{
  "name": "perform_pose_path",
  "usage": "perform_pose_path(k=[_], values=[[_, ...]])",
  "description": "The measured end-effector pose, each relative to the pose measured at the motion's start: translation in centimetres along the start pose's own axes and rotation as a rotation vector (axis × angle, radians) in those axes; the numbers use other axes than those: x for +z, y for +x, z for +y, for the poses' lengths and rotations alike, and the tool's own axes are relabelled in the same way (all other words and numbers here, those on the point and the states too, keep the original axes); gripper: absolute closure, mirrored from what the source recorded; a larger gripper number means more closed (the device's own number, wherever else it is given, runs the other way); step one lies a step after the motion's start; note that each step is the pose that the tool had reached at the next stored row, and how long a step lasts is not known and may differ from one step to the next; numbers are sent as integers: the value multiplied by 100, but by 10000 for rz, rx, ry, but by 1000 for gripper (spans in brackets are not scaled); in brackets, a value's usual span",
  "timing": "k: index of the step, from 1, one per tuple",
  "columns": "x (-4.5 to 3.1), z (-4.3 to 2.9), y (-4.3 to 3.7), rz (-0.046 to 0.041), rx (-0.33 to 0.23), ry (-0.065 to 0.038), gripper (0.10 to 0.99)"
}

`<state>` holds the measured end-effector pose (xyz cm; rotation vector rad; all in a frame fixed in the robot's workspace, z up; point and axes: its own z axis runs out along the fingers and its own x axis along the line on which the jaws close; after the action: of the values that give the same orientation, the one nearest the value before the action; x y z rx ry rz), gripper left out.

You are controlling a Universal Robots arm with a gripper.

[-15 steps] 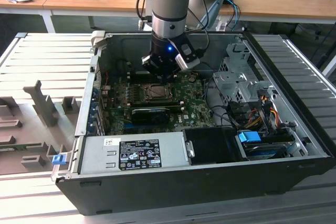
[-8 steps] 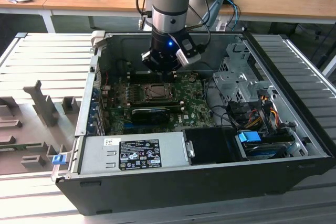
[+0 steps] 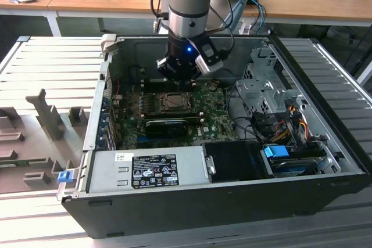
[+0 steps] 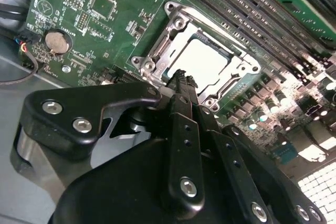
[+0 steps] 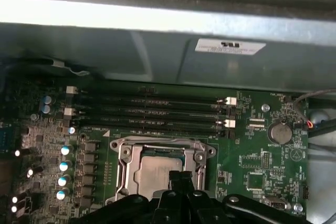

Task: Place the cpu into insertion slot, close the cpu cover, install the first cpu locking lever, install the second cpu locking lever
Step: 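Install the second cpu locking lever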

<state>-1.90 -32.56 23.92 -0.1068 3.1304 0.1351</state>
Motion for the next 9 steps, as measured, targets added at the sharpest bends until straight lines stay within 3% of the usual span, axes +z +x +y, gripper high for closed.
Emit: perform_pose_path(k=[9], values=[[-4,-131,9,1,1,2,980]])
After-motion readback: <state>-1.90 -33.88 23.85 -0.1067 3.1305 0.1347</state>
